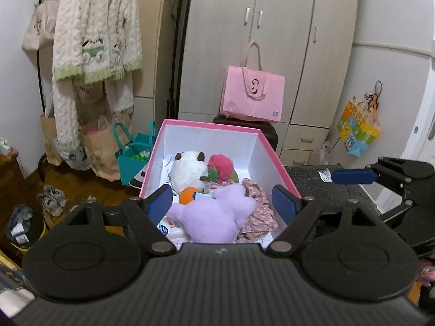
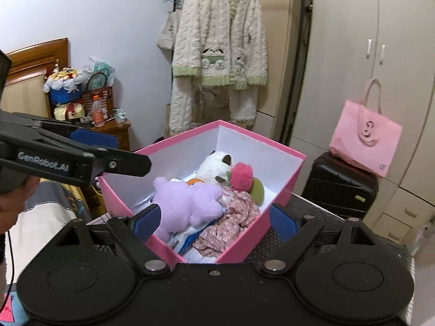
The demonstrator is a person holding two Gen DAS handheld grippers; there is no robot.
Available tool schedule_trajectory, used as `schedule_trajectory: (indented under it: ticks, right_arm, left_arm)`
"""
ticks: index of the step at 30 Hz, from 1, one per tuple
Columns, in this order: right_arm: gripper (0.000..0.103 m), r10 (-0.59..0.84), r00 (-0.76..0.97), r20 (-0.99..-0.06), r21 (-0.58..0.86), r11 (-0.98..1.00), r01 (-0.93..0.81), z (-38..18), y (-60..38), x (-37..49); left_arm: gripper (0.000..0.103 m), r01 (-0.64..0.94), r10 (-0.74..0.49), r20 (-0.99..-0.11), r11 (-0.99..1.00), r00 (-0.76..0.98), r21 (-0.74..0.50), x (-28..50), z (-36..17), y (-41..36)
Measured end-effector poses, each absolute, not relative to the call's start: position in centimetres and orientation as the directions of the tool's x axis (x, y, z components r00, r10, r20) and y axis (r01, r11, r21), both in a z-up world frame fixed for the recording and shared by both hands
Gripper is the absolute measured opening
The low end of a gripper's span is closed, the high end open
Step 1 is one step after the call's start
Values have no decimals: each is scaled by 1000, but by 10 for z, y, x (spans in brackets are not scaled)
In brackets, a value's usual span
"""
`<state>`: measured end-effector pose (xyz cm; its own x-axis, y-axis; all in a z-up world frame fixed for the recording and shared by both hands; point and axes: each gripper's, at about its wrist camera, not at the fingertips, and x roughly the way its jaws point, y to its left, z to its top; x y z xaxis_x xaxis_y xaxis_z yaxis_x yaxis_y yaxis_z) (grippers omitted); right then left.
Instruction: Organize soft objects
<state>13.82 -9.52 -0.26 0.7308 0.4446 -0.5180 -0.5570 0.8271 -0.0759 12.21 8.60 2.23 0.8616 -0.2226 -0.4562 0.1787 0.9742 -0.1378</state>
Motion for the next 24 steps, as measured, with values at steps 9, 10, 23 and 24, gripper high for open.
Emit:
schedule_trajectory:
  ticks: [9, 10, 23, 24]
  right_arm:
    - [98, 377, 796, -473, -95, 876, -472, 11, -113, 98]
    - [98, 366, 802, -471, -96, 883, -460, 12, -115, 94]
    - [101, 210, 851, -482, -129, 943, -307, 14, -136, 67]
    - [101, 192, 855, -482, -135, 948, -289, 14, -137, 64]
  left_arm:
    - [100, 205, -229, -460, 973, 858, -102, 98, 30, 70]
    - [100, 206, -230, -465, 973, 855, -103, 96, 30, 69]
    - [102, 156, -141, -485, 988, 863, -9, 70, 31, 48]
    - [103, 154, -138, -479, 988, 867, -7, 67, 31, 47]
